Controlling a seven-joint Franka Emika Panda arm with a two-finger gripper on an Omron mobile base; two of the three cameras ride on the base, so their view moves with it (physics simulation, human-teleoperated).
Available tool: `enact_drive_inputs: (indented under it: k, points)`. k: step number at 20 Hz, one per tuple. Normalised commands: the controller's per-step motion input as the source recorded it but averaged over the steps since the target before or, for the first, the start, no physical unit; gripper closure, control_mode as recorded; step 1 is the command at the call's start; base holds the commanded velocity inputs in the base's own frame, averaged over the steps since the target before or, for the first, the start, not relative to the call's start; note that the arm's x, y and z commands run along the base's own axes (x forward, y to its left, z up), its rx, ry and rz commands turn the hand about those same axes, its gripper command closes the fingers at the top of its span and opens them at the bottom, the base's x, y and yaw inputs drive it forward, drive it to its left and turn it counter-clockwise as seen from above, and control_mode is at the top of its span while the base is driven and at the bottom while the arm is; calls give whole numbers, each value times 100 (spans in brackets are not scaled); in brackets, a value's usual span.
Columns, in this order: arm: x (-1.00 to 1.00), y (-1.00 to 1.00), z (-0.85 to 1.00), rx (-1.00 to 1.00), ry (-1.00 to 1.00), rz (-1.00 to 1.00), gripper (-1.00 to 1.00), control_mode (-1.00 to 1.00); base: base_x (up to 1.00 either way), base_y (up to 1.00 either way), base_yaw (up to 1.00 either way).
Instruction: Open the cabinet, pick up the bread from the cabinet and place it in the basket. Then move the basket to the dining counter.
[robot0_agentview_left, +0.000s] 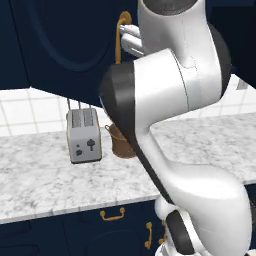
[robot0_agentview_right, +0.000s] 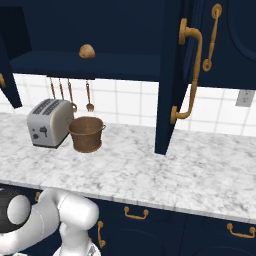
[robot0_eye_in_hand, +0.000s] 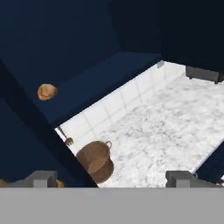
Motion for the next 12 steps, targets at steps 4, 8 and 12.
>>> enact_drive_inputs:
  k: [4, 8, 12]
  points:
    - [-7, -100, -39, 76, 3, 29, -100, -100, 0, 0, 0]
    - [0, -79, -90, 68, 11, 32, -100, -100, 0, 0, 0]
    - [8, -39, -82, 58, 16, 31, -100, -100, 0, 0, 0]
